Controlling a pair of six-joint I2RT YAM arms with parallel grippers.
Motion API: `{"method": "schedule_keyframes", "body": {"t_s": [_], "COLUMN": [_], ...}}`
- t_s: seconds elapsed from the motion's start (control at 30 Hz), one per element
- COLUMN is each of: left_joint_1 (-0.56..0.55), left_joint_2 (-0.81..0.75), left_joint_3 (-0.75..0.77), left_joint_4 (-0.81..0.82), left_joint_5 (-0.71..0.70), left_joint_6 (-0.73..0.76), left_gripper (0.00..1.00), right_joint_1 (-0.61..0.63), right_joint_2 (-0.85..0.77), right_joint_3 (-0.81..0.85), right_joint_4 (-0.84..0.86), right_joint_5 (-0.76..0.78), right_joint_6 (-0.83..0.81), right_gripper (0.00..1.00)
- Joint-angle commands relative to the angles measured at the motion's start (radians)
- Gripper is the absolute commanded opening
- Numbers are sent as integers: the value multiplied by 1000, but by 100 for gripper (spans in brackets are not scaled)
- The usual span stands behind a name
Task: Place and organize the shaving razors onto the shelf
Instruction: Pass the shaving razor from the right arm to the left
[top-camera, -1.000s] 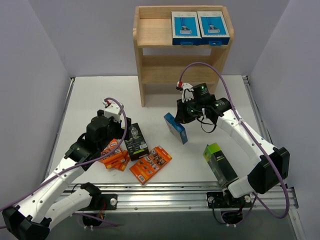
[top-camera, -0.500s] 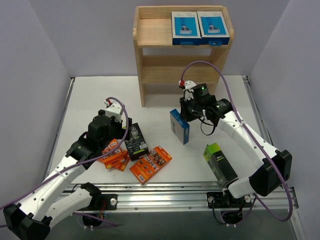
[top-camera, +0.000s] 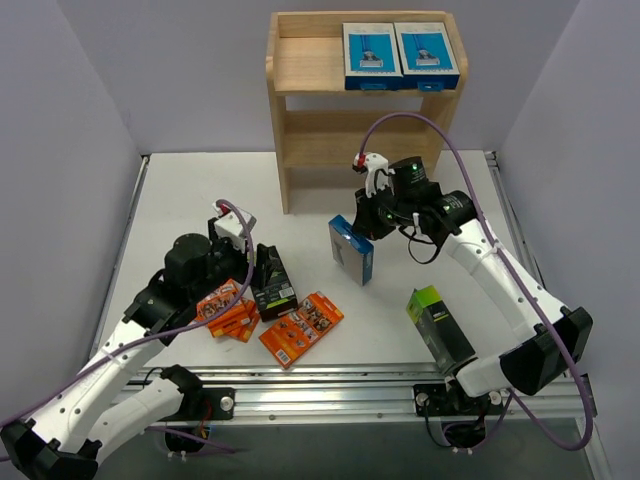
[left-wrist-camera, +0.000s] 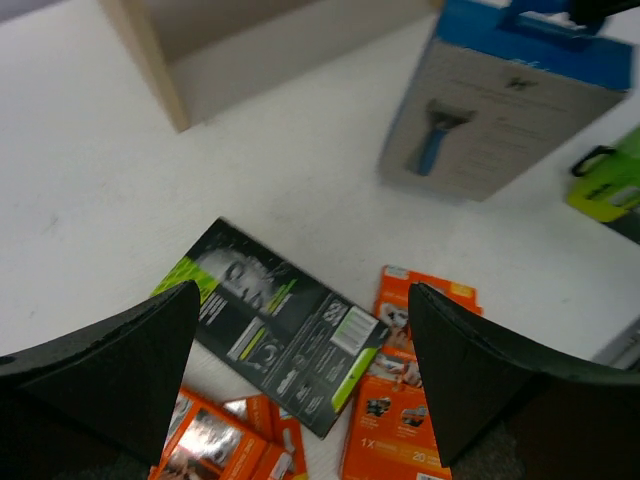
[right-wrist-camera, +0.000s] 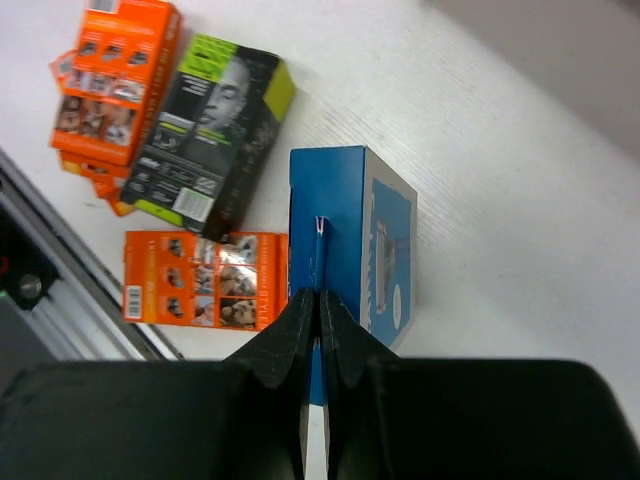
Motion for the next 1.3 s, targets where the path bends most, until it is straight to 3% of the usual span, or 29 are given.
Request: {"method": "schedule_keyframes", "body": {"t_s": [0.0, 0.07, 0.23, 0.37, 0.63, 0.93, 1.0, 1.03, 1.1, 1.13, 1.27], "left_joint_1": [4, 1, -1, -4, -38, -56, -62, -65, -75, -78, -79], "left_joint_2": [-87, -105, -95, -51, 13, 75, 81, 83, 79, 78, 67], "left_joint_3": [-25, -49, -80, -71, 12, -8, -16, -26, -39, -43, -33], "left_joint_4": [170, 226, 312, 401, 283, 418, 472, 495, 555, 566, 535], "left_joint_5": [337, 441, 544, 604, 595, 808, 865, 882, 917, 924, 925], "left_joint_6": [56, 62, 67, 56, 211, 171, 131, 116, 55, 42, 38], "left_gripper": [94, 94, 94, 94, 94, 94, 99, 87, 81, 72, 53], "right_joint_1": [4, 6, 43, 81, 167, 173, 172, 172, 172, 172, 172], "right_joint_2": [-69, -72, -92, -110, -172, -224, -225, -224, -222, -222, -225], "right_joint_3": [75, 93, 106, 93, 55, 26, 23, 20, 20, 20, 15], "right_joint_4": [7, 4, -10, -31, -27, 4, 7, 6, 10, 10, 21], "right_joint_5": [-191, -280, -411, -433, -453, -550, -551, -553, -556, -557, -535], "right_joint_6": [-40, -37, -39, -39, -21, -39, -44, -48, -50, -50, -51], "right_gripper": [0, 0, 0, 0, 0, 0, 0, 0, 0, 0, 0]}}
